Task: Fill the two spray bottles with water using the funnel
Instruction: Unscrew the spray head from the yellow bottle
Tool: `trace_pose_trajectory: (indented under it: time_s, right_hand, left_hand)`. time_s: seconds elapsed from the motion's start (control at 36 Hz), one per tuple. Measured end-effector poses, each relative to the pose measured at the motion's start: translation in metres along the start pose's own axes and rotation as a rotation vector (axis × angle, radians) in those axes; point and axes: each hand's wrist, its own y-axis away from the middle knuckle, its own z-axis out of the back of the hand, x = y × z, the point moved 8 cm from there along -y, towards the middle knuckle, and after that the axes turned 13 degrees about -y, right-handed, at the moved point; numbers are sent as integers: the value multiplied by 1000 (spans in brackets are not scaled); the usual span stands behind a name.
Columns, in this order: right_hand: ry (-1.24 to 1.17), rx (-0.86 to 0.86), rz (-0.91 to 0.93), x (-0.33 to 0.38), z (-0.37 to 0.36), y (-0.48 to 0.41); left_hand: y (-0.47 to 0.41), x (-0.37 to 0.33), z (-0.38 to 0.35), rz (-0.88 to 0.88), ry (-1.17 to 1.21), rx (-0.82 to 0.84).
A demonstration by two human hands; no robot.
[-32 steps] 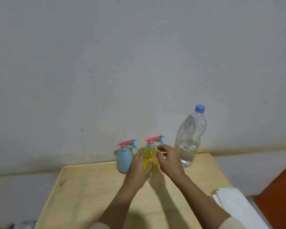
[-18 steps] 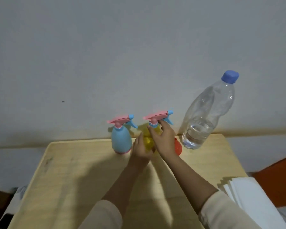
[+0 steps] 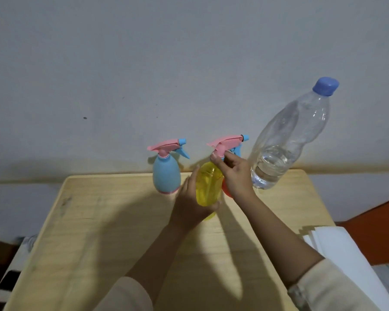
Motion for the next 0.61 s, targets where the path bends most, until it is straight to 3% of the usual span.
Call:
trace_pose_trajectory:
  time_s: [0.11,0.22,0.31,0.39,0.44,0.53,0.61]
  right_hand:
    - [-62,141,-28,21,-9,6]
    - [-244,357,-262,20,-26,17]
    - [-382,357,-396,18,-30,32]
    - [-280,253,-377,20,-26,45]
    - [-138,89,-263,26,-18,49]
    - [-186,-182,-147,32,-5,56]
    - [-208,-231,-125,34,1,60]
  left_hand:
    - [7,-4,9,25,259,213]
    - [17,-5,18,52,276,282]
    - [27,-8,24,69,285,275]
    - [38,-10,29,77,273,239]
    - [43,-11,32,64,236,227]
    - [48,-13,36,28,169,231]
    - [51,-14,41,34,173,228]
